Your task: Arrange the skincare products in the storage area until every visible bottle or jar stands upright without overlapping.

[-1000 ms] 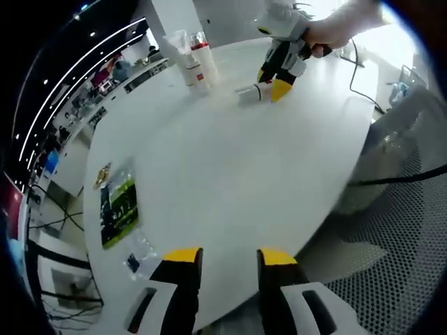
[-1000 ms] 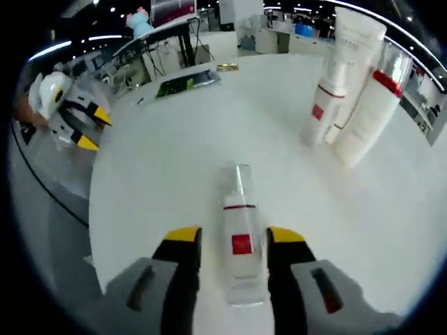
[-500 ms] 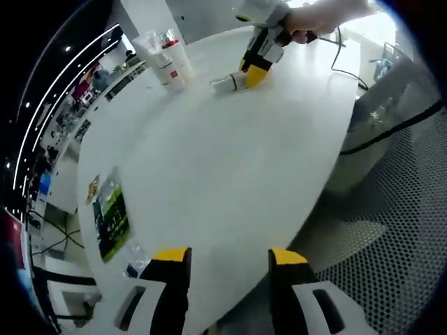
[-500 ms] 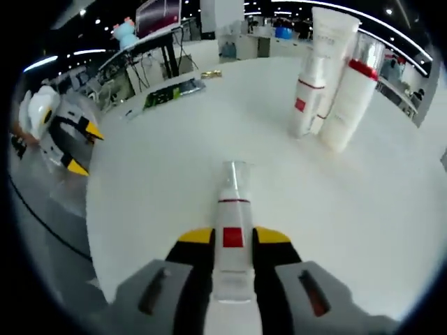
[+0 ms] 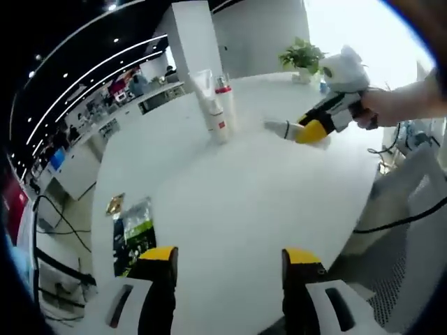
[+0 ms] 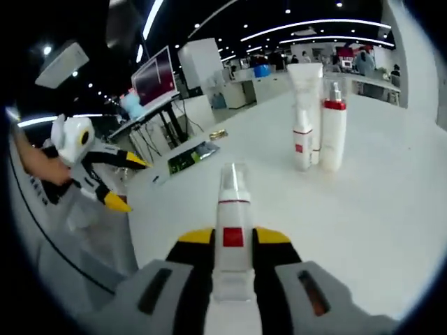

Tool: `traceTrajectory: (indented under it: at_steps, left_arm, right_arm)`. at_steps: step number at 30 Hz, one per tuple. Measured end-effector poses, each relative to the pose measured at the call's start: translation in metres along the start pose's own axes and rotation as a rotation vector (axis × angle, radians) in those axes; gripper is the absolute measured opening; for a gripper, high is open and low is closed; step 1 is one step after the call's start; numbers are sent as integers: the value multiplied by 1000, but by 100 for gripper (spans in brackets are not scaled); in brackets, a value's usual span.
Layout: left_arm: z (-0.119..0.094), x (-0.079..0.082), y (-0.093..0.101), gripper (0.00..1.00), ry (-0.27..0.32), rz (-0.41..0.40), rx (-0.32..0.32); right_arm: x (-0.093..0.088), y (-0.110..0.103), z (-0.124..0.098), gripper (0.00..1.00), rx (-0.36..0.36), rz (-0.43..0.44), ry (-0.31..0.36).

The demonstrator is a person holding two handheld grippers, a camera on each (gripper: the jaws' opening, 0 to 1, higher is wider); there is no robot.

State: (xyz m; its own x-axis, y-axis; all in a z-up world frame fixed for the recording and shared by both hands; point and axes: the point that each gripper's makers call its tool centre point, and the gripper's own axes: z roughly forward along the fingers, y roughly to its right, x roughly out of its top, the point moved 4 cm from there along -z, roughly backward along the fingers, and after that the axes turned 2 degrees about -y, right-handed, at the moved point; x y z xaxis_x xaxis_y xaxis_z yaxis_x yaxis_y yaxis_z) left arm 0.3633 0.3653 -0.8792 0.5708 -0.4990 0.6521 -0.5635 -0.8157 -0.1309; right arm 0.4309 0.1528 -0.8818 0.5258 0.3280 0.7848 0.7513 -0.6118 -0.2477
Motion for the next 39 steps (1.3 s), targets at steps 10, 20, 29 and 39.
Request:
traceTrajectory:
  at_steps: [10, 20, 29, 39]
  left_arm:
    - [15, 49, 25, 62, 131, -201, -89]
    - [11, 87, 35, 68, 364, -881, -329]
    - [0, 109, 39, 73, 483, -1218, -528]
    - [-8, 122, 42, 77, 552, -1292, -595]
  right_arm:
    - [19, -12, -7, 21, -12, -59, 57]
    - [40, -31, -20, 21, -6, -94, 150]
    - [54, -53, -27, 21, 55, -107, 209]
    - [65, -66, -34, 21, 67, -150, 238]
